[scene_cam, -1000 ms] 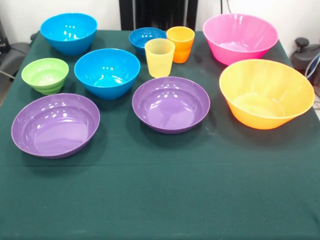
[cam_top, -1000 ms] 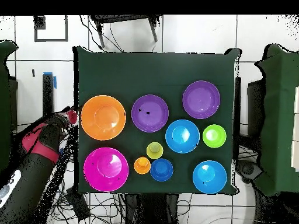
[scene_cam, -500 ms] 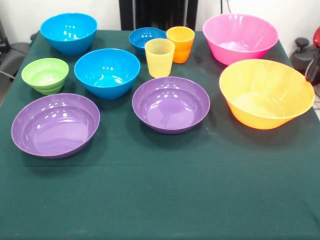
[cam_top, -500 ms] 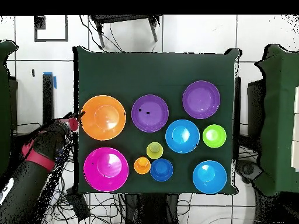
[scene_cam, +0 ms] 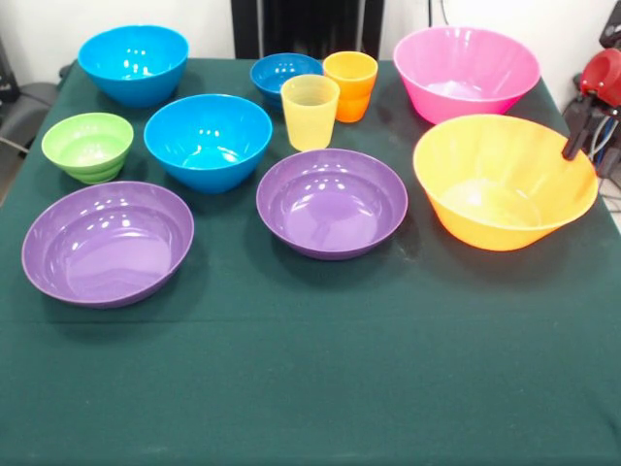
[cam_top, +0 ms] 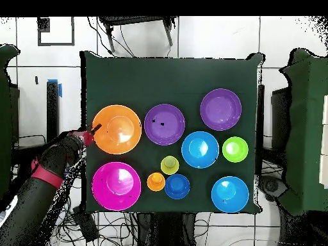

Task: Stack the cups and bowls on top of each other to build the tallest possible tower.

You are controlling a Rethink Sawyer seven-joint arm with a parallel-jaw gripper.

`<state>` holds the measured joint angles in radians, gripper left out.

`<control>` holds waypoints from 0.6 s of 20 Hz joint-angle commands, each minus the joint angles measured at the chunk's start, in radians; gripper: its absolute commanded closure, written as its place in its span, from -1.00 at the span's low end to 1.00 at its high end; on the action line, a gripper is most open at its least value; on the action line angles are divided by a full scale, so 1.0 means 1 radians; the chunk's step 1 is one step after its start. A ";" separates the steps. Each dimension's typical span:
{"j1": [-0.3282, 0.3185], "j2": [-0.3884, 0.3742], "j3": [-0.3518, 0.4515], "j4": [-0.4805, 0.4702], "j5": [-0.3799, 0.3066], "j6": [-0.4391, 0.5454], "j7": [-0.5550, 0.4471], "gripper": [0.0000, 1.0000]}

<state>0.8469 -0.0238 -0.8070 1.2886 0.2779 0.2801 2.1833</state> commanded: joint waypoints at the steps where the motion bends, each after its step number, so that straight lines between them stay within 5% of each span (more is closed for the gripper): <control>1: -0.016 0.053 0.112 0.061 0.021 -0.028 0.202 -1.00; 12: -0.060 0.009 0.206 0.050 0.016 -0.038 0.169 -1.00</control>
<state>0.8344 -0.0295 -0.7982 1.2885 0.2782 0.2785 2.1975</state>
